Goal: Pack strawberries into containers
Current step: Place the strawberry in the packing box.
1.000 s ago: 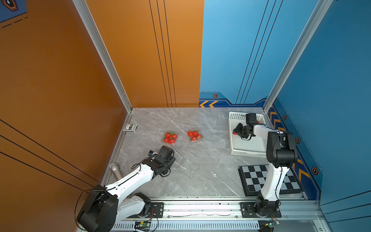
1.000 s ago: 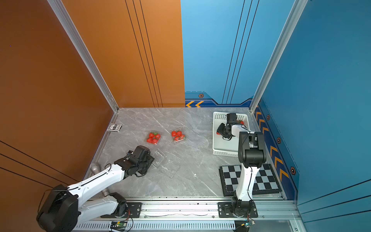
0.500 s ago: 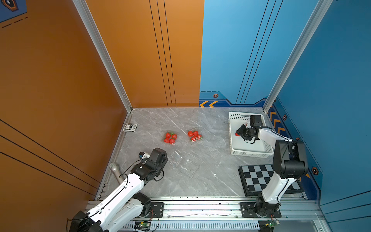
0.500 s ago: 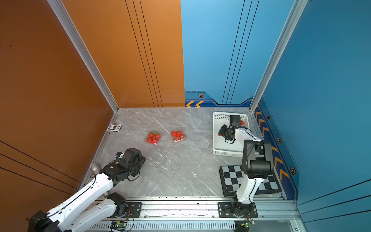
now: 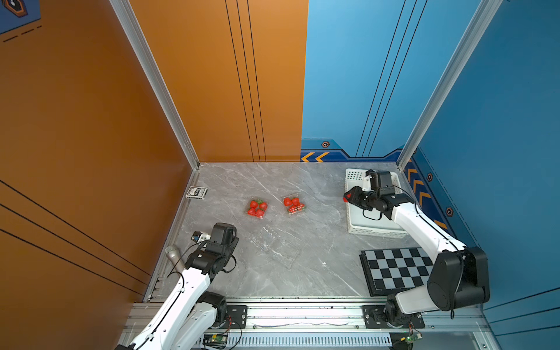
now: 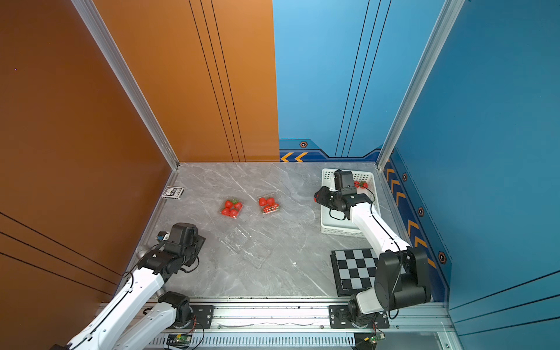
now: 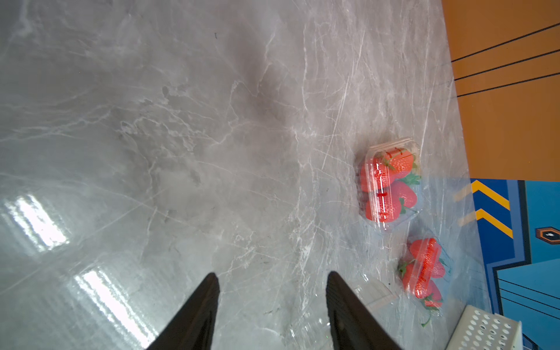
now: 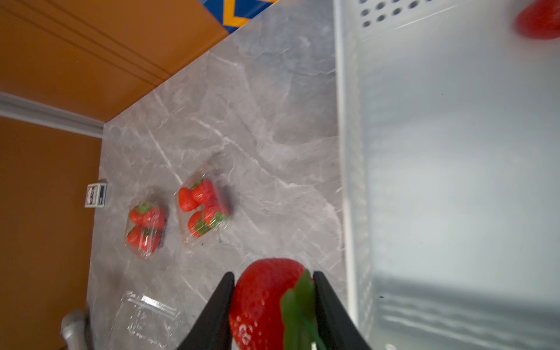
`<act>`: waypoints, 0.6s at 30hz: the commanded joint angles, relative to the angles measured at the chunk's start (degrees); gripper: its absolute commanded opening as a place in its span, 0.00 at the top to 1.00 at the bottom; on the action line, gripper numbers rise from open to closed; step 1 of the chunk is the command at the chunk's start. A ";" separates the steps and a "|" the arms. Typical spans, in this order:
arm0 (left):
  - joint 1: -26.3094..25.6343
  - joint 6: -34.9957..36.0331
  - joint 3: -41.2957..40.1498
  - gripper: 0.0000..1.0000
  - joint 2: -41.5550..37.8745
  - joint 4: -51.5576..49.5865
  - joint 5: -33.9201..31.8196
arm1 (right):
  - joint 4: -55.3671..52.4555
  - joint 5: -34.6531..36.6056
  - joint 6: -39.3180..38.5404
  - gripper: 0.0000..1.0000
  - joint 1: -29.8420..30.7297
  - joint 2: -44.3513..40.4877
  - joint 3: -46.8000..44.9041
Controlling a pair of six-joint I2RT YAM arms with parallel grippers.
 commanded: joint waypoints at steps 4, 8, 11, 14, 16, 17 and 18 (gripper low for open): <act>2.96 7.15 2.30 0.42 4.61 2.09 5.25 | -2.15 0.23 3.09 0.83 15.60 4.06 2.28; 5.91 12.39 3.17 0.42 6.94 3.34 8.79 | -0.67 0.76 4.31 0.83 24.83 10.84 5.96; 8.07 16.46 3.59 0.42 7.16 3.96 11.37 | 0.21 0.27 5.24 0.83 31.20 16.27 9.68; 11.12 20.20 3.85 0.41 7.48 4.31 15.56 | 0.73 -0.56 6.15 0.83 35.65 21.95 14.36; 12.96 22.22 3.83 0.41 8.10 4.83 18.40 | 0.85 -0.56 6.79 0.83 37.49 25.43 17.23; 13.78 23.28 3.86 0.41 8.81 4.84 19.62 | 0.79 -0.85 7.17 0.83 38.14 27.18 18.76; 14.44 24.25 3.95 0.41 9.57 4.92 20.72 | 0.86 -1.06 7.53 0.83 38.57 28.56 19.93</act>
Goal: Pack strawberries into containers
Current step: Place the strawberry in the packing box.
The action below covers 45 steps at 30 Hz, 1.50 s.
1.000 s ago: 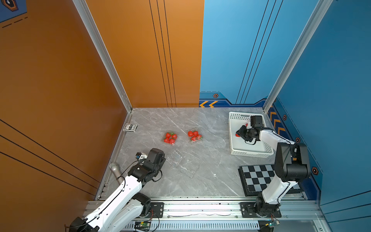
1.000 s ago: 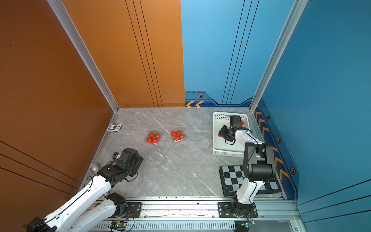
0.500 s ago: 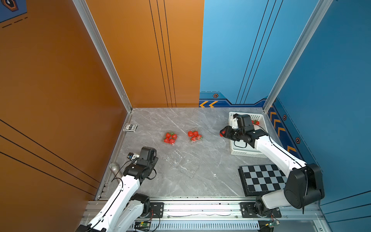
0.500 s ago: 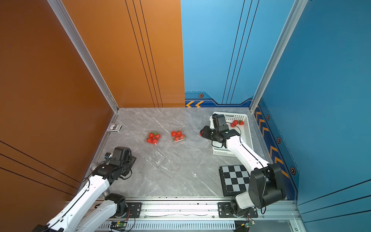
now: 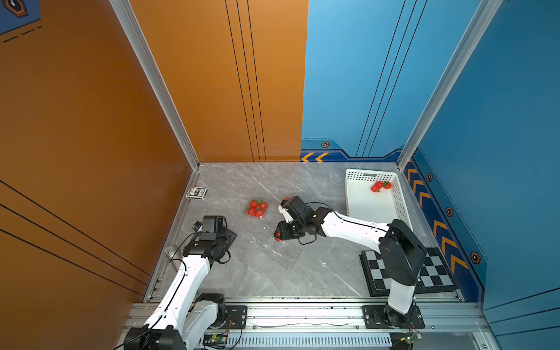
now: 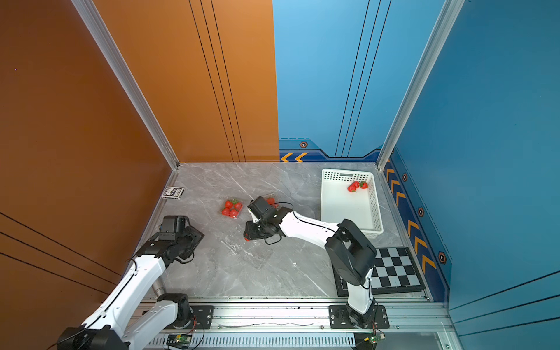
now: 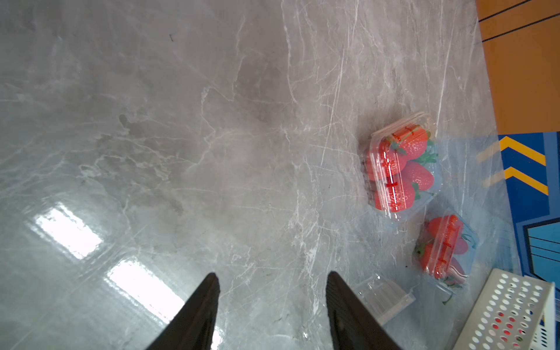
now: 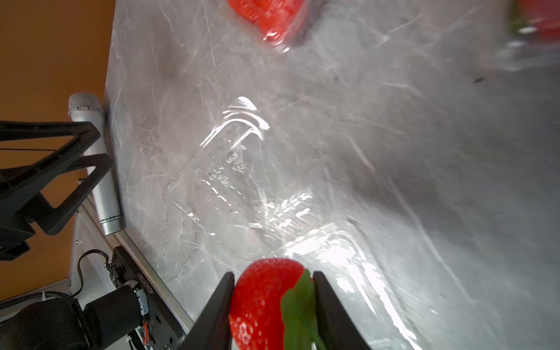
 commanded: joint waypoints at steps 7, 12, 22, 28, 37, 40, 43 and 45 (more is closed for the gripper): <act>3.33 7.09 -0.56 0.42 6.82 6.02 9.95 | 0.31 -1.40 3.42 0.83 2.24 9.41 9.50; 3.55 8.46 -0.08 0.43 9.79 7.57 10.40 | 0.32 -2.25 3.92 0.83 2.58 14.31 13.38; 3.39 10.17 0.81 0.45 15.32 8.84 12.14 | -12.65 -2.07 -0.68 0.80 3.35 20.77 22.12; 2.86 9.99 0.48 0.46 15.77 9.46 12.06 | -23.36 -2.81 -7.57 0.77 3.38 21.83 23.89; 0.35 8.70 0.28 0.48 16.29 9.80 10.83 | -31.96 1.07 -15.97 0.77 0.94 16.17 15.45; -0.94 7.94 0.04 0.48 16.43 10.24 10.32 | -33.24 1.50 -18.25 0.74 -0.42 14.50 13.19; -2.66 6.85 -0.11 0.48 16.66 10.60 9.95 | -35.33 1.24 -21.23 0.73 -1.67 13.82 12.84; -4.22 5.99 -0.19 0.48 16.50 10.70 9.38 | -38.04 2.09 -23.83 0.70 -2.06 13.80 13.91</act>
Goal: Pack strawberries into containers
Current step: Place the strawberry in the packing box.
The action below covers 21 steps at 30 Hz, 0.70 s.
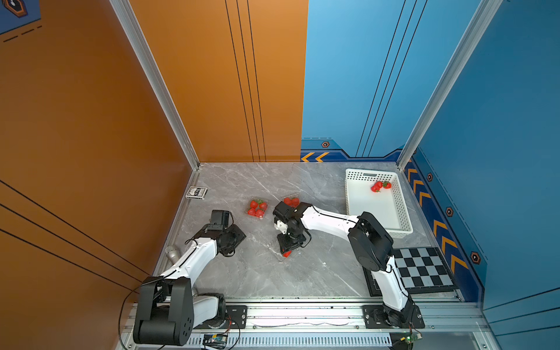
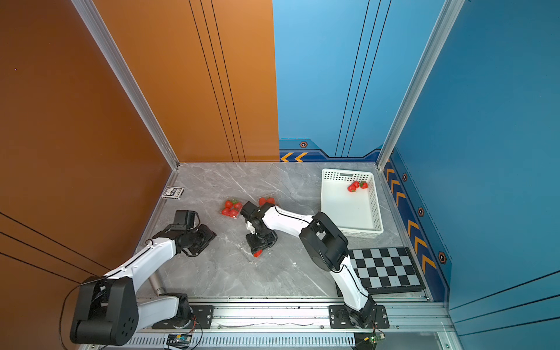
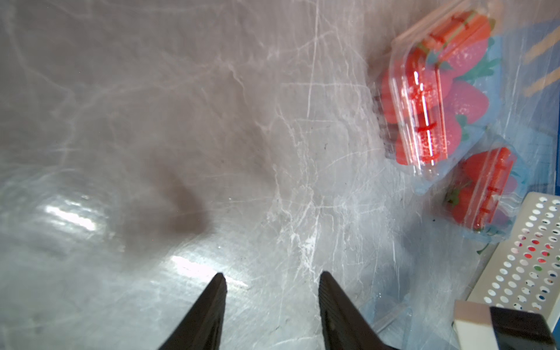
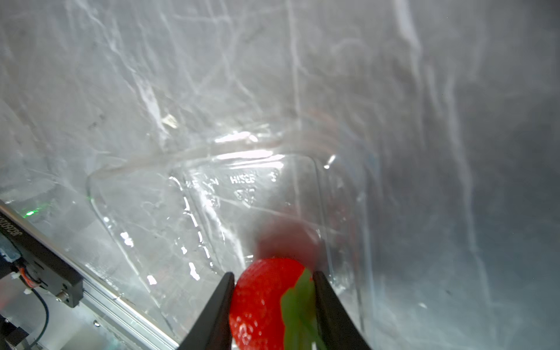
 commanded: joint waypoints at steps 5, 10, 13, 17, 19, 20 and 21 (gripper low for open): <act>-5.18 -3.77 -0.91 0.48 -0.15 1.16 -2.68 | -9.26 4.56 -8.25 0.43 -1.19 -0.78 2.08; -7.40 -4.99 -1.08 0.48 -0.50 1.18 -3.60 | -10.16 4.19 -9.63 0.36 -1.83 -1.02 5.18; -8.09 -5.26 -0.86 0.48 -0.02 1.58 -3.81 | -10.76 3.66 -10.19 0.36 -2.56 -1.65 6.68; -8.69 -5.46 -0.47 0.48 0.85 2.00 -4.00 | -10.64 2.85 -10.21 0.36 -4.13 -3.60 7.47; -9.02 -5.62 -0.26 0.48 0.86 2.27 -4.17 | -10.63 3.14 -9.90 0.36 -5.39 -4.65 7.48; -9.20 -5.57 -0.15 0.48 0.71 2.28 -4.26 | -10.36 3.81 -9.56 0.36 -6.35 -7.24 7.52; -9.37 -5.56 -0.07 0.48 0.45 2.28 -4.35 | -9.71 4.35 -8.84 0.36 -7.51 -8.71 7.31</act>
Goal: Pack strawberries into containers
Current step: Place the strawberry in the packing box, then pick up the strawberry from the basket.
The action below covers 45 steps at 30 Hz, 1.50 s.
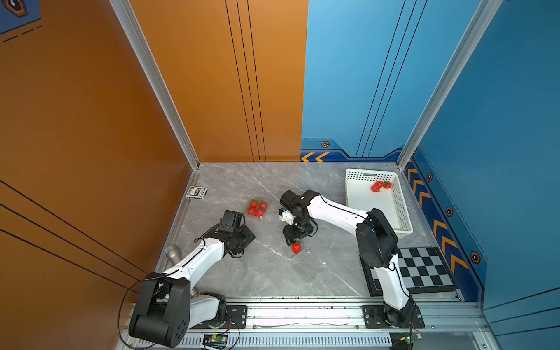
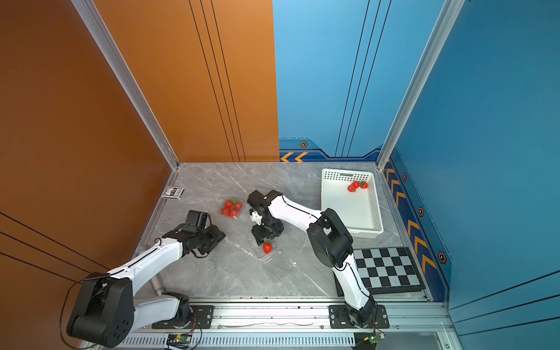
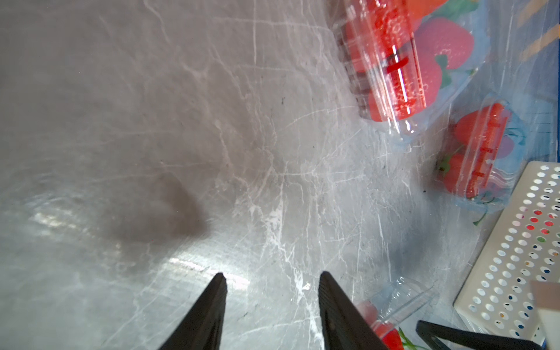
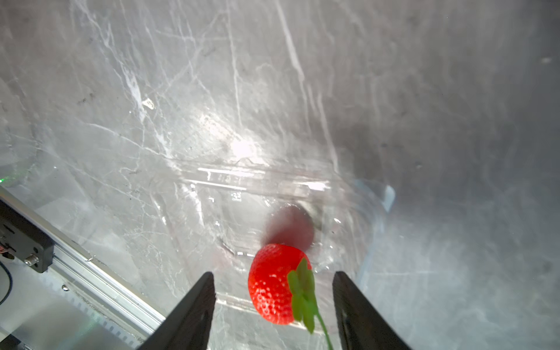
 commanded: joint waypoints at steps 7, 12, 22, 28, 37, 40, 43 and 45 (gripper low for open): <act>-1.24 0.04 0.48 0.47 -1.24 -1.66 -2.48 | 6.83 1.02 5.10 0.36 -17.21 -17.61 -5.41; -1.50 0.39 1.01 0.47 -1.39 -1.99 -2.59 | 11.77 0.89 8.44 0.35 -30.37 -20.97 -8.04; -4.31 1.70 5.48 0.46 2.17 -1.99 -1.70 | 19.31 14.75 17.75 0.36 -45.74 -5.02 -2.13; -5.77 1.84 7.65 0.45 5.49 -1.91 -1.79 | 20.10 18.80 20.98 0.35 -49.06 2.67 4.21; -7.11 1.79 11.06 0.45 8.25 -1.95 -2.14 | 20.82 18.91 23.75 0.30 -52.16 7.06 7.29; -7.30 1.79 11.76 0.45 8.82 -1.99 -2.15 | 20.73 18.18 23.95 0.29 -52.83 8.95 9.26; -7.40 1.79 12.28 0.45 9.22 -1.87 -2.37 | 20.66 16.93 24.29 0.29 -53.44 10.81 10.90; -7.52 1.70 12.53 0.45 9.57 -1.96 -2.41 | 20.63 16.20 24.30 0.30 -53.62 12.10 11.92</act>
